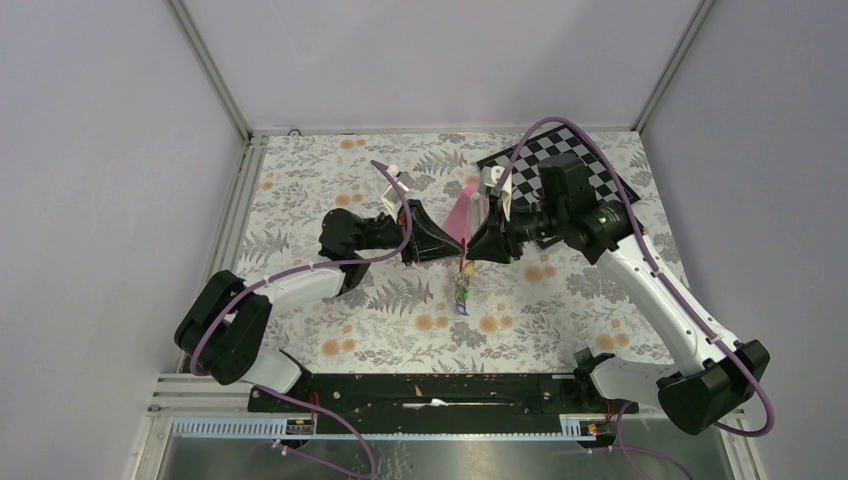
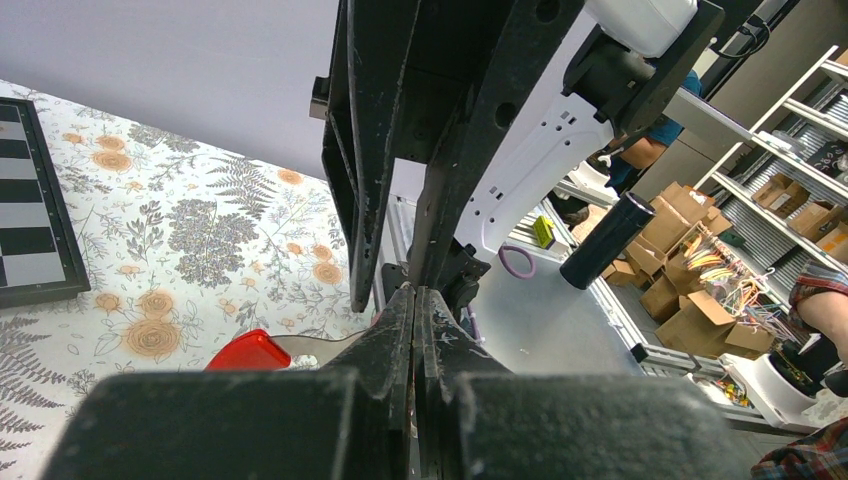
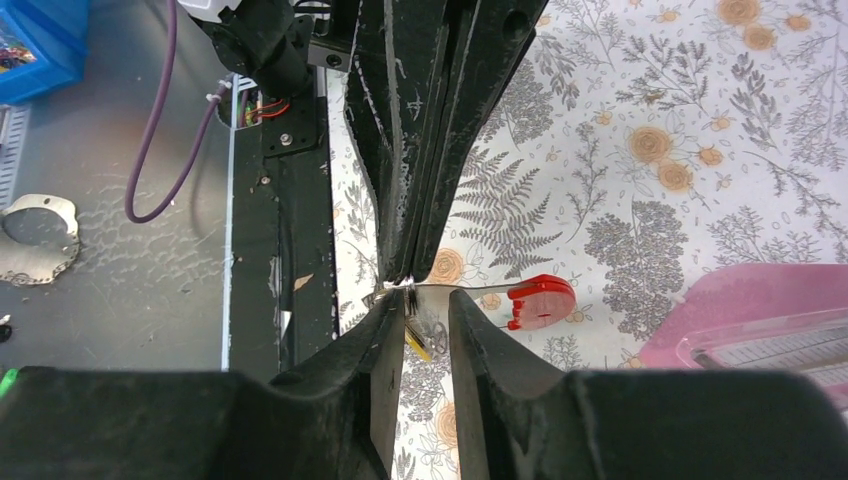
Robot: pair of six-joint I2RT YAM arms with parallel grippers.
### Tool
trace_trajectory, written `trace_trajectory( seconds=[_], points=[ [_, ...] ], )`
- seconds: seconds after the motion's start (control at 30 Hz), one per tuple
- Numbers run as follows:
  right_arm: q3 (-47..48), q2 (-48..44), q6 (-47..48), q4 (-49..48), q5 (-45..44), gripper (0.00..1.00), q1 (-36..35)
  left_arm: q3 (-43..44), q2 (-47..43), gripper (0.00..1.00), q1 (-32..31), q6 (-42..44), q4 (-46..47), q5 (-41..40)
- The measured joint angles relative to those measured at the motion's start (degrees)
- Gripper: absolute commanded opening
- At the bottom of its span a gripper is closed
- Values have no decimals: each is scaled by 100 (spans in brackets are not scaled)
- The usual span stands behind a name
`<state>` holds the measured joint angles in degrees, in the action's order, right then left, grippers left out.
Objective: Put the keys on the keyring
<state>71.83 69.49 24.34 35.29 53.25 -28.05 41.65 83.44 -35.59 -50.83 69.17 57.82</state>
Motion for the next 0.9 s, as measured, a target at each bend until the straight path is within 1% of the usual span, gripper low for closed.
trace_trajectory(
  seconds=[0.07,0.1,0.13,0.2,0.23,0.37,0.43,0.47,0.53,0.6,0.67,0.77,0.83,0.9],
  points=[
    [-39,0,-24,-33,55,26,0,0,0,0,0,-4,0,-2],
    [-68,2,-44,-55,94,23,0,0,0,0,0,-4,0,-2],
    [-90,4,-48,-74,131,20,0,0,0,0,0,-4,0,-2],
    [-142,4,-72,-136,208,8,0,0,0,0,0,-2,0,-2],
    [-164,4,-90,-144,240,5,0,0,0,0,0,-2,0,-2],
    [-173,2,-55,-127,236,1,0,-2,0,0,2,46,-2,2],
    [-142,4,-7,-61,188,0,0,-2,0,0,2,144,-24,7],
    [-85,4,39,48,122,0,-2,-2,0,3,4,214,-48,7],
    [-20,4,96,173,9,0,-7,28,-15,13,-2,468,-199,24],
    [103,4,181,376,-210,0,-22,164,-42,23,-7,857,-623,87],
    [278,20,249,610,-450,0,-85,396,-68,30,4,1342,-1276,197],
    [520,98,323,863,-837,0,-251,844,-72,38,4,2100,-2356,361],
    [649,221,348,1034,-1056,0,-361,1106,-72,42,4,2612,-3040,431],
    [741,361,358,1207,-1196,0,-442,1220,-72,44,4,2946,-3425,455]
  ],
)
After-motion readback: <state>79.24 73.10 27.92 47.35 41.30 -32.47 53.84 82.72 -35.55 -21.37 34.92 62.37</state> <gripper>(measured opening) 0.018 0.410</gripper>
